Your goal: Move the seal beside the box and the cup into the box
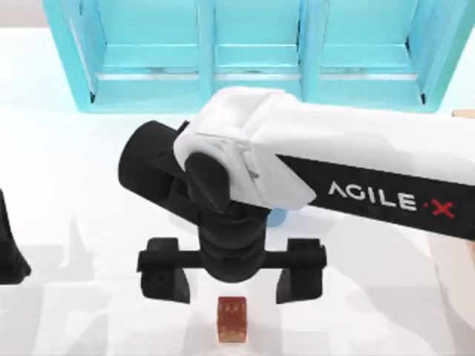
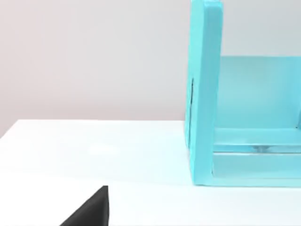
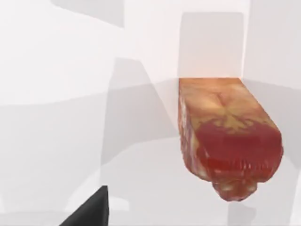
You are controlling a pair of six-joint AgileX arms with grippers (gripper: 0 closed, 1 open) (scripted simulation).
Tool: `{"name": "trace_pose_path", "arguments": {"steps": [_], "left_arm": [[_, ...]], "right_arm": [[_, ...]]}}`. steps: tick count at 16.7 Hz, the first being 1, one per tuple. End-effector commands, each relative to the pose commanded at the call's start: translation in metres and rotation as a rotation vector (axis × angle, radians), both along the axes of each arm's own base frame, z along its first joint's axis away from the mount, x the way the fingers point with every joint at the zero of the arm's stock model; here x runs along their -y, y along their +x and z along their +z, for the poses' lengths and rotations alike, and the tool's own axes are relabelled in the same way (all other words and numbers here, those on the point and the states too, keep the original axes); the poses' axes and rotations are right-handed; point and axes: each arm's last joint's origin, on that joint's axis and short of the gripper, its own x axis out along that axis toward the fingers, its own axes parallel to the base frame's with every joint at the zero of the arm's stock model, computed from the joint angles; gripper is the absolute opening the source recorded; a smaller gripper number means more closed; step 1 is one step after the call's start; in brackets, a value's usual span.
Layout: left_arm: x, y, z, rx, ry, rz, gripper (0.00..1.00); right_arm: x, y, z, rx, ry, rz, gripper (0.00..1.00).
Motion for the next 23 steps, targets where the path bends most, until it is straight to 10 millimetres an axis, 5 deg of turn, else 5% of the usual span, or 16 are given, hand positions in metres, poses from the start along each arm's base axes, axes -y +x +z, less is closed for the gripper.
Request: {"name": "trace_pose_path", "arguments": {"steps": [8,13,23], "left_arm": [[0.000,0.000,0.000,0.000,0.000,0.000,1.00],[0.000,0.000,0.000,0.000,0.000,0.000,1.00],[0.000,0.000,0.000,0.000,0.000,0.000,1.00]], "right_arm": [[-0.002,-0.001,-0.073,0.002,0.003,0.003,1.00],[-0.001,-0.001,-0.079,0.000,0.000,0.003,1.00],[-0.001,-0.001,-0.079,0.000,0.000,0.003,0.25]]}}
